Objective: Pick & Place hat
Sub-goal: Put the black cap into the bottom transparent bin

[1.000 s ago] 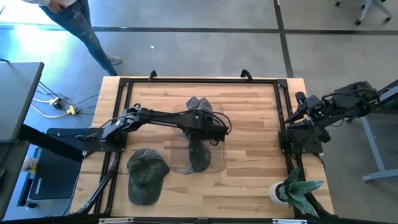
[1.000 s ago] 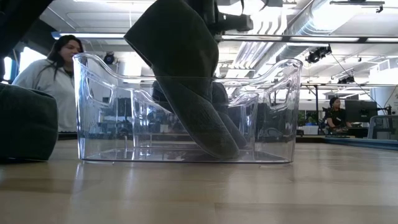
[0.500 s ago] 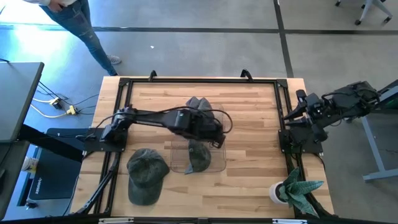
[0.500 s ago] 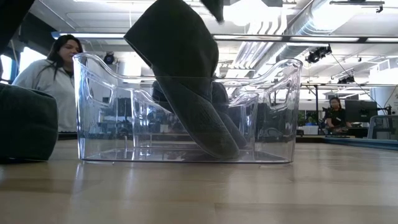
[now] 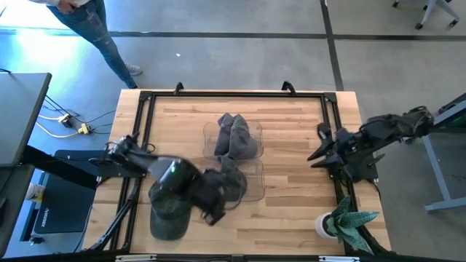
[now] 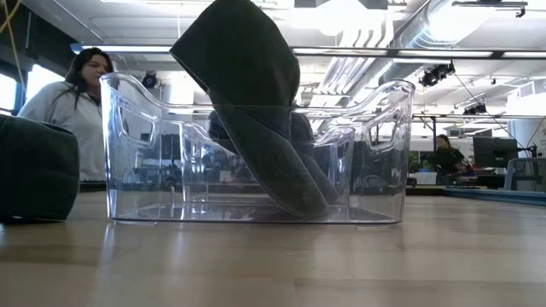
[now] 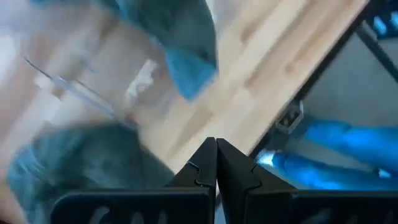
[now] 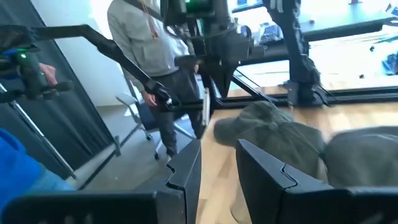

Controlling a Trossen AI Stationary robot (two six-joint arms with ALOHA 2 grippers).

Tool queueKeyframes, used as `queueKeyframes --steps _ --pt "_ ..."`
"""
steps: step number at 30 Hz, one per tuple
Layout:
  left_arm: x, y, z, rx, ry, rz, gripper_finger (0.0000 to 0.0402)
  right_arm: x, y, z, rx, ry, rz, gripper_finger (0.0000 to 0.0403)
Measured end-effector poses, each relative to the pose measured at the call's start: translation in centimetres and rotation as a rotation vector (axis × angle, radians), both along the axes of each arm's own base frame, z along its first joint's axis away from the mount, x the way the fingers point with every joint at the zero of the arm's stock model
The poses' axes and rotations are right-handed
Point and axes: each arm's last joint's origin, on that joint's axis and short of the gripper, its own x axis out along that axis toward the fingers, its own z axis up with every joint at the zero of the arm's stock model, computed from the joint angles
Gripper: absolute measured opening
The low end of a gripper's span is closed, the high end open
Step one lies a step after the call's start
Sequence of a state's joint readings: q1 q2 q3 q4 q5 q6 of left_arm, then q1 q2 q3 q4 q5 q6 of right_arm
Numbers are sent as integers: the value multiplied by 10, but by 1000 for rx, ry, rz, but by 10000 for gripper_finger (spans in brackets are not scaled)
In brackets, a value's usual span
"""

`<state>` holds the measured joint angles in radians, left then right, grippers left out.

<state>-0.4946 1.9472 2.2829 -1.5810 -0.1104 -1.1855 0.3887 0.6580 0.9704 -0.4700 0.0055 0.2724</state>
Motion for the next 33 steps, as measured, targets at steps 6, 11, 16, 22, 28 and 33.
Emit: queueKeyframes --steps 6,11,16,22,28,33 --pt "-29 -20 -17 -7 95 -33 46 38 16 -17 35 73 -5 97" --pt "-79 -17 -36 26 201 49 128 72 30 -13 80 54 -10 97" --pt "-135 -4 -57 69 260 140 207 105 43 -11 63 68 -28 97" --pt "-174 14 -88 138 260 177 256 136 54 -9 47 79 -76 97" --pt "-188 25 -129 159 221 127 267 157 61 -11 71 43 -133 97" --pt "-195 33 -166 185 228 104 267 170 65 -17 127 30 -169 97"
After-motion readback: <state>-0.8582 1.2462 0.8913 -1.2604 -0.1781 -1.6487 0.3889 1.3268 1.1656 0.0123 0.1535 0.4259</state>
